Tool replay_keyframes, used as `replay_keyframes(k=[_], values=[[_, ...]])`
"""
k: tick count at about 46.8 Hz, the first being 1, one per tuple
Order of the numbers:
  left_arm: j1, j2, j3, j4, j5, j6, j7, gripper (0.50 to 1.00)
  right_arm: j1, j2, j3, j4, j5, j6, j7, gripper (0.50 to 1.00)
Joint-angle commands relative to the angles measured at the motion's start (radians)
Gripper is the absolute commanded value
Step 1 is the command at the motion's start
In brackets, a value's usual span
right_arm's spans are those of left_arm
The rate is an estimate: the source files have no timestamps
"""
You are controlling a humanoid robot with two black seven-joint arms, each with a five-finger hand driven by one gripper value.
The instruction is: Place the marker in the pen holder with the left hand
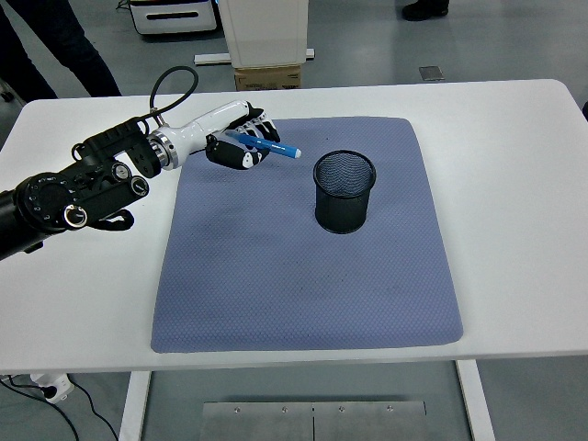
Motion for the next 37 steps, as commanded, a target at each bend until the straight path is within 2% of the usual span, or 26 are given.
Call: replay_keyframes(k=[1, 23, 37], values=[[-0.005, -0.005, -0.001, -0.001, -0.036, 0.000, -0.001, 0.500, 0.000, 0.000, 0.000, 0.000, 0.000, 0.000, 0.000, 1.000], [-0.030, -0.093, -0.047, -0.006, -0.236, -0.003, -0.001, 0.500, 0.000, 0.000, 0.000, 0.000, 0.002, 0.000, 0.000, 1.000], [-0.030, -0.142, -0.090, -0.023, -0.349, -0.040, -0.001, 0.500, 0.000, 0.000, 0.000, 0.000, 0.000, 0.000, 0.000, 1.000]])
